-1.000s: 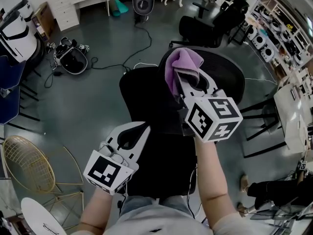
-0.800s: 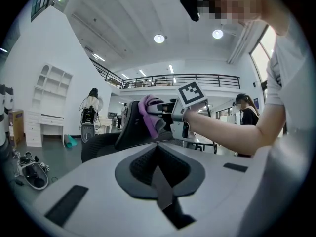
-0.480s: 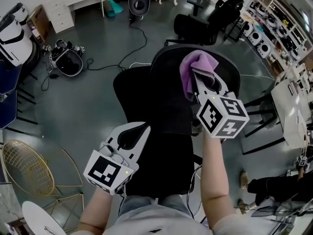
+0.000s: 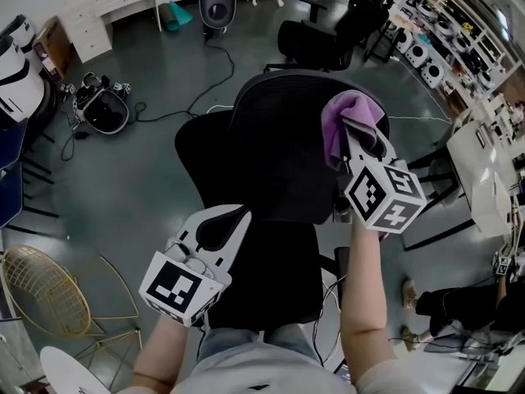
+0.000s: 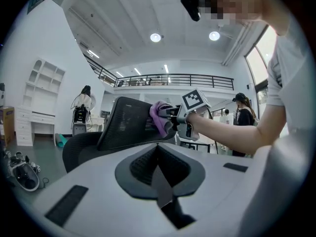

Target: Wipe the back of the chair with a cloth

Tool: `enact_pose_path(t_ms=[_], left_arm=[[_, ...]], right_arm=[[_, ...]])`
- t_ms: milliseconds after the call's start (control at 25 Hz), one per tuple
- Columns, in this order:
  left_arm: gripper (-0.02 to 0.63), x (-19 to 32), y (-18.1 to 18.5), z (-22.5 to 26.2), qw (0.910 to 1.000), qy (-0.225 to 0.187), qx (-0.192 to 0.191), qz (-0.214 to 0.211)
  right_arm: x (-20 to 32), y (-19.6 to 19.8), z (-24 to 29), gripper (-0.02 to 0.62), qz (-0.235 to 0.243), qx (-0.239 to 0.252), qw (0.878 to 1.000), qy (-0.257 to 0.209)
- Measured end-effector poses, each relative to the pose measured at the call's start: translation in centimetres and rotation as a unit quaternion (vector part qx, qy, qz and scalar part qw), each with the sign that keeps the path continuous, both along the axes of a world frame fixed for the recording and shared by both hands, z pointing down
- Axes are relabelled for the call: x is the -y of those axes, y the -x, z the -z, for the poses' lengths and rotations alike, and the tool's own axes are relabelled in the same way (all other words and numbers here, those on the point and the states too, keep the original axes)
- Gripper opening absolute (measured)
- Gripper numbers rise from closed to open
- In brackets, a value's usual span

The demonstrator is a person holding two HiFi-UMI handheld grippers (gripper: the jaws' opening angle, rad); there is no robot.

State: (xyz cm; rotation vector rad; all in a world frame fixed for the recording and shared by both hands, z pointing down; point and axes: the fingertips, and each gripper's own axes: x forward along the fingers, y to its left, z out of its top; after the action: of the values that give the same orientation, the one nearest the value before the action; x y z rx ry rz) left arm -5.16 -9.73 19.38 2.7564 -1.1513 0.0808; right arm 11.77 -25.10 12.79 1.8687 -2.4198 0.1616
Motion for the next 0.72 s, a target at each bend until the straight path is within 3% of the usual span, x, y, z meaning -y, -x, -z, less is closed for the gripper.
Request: enact_pose_path(t_ms=[320,720], left_arm=[[0.012,-0.3,-1.2,0.0,0.9998,0.0,-0.002,-0.019],[0.012,-0.5,-1.5,-0.4,0.9995,0.002,-0.003,-0.03]], right_arm=[[-1.4,-4.0,-0.2,0.101,-0.048,-0.018,0.999,-0.001],[-2.7,-6.1,-0.7,0.098,-0.088,-0.049,0.995,-0.009]])
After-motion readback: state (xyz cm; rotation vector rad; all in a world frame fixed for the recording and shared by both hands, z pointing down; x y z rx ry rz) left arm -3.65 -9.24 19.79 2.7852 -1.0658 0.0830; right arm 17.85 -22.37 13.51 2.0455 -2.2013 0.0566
